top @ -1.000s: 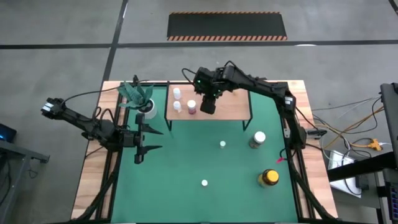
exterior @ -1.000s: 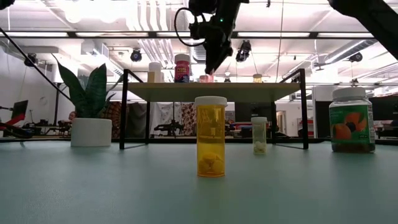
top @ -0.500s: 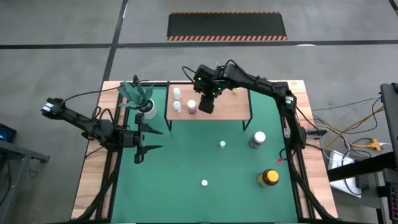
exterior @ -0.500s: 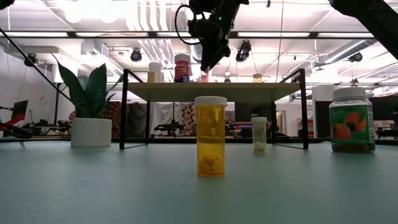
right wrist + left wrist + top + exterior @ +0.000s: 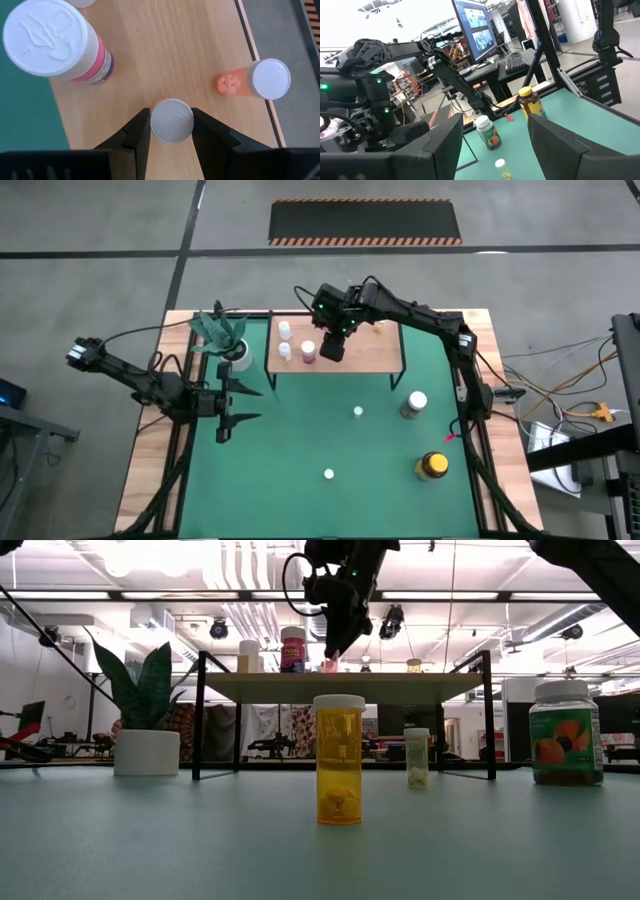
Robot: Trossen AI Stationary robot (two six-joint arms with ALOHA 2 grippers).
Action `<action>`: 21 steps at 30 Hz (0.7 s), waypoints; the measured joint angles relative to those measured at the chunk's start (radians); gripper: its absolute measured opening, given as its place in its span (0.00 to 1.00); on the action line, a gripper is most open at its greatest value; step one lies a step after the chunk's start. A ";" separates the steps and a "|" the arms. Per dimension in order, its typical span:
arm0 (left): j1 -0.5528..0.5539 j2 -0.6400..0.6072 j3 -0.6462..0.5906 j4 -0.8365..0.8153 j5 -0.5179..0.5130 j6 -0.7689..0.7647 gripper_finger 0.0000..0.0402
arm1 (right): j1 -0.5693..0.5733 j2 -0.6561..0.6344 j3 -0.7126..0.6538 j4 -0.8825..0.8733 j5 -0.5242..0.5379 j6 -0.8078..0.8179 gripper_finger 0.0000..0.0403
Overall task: Pick and place medicine bottles onto shelf by color
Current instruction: Put the pink pill bottle on the shelf aligned with the other pink pill bottle
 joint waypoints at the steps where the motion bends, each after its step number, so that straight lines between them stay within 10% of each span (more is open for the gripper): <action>1: 0.000 0.000 0.000 0.001 0.000 0.000 0.51 | 0.000 0.000 0.000 -0.001 0.000 0.001 0.30; 21: 0.000 0.001 0.000 0.001 0.000 0.000 0.51 | 0.000 0.000 0.006 0.012 0.010 0.010 0.36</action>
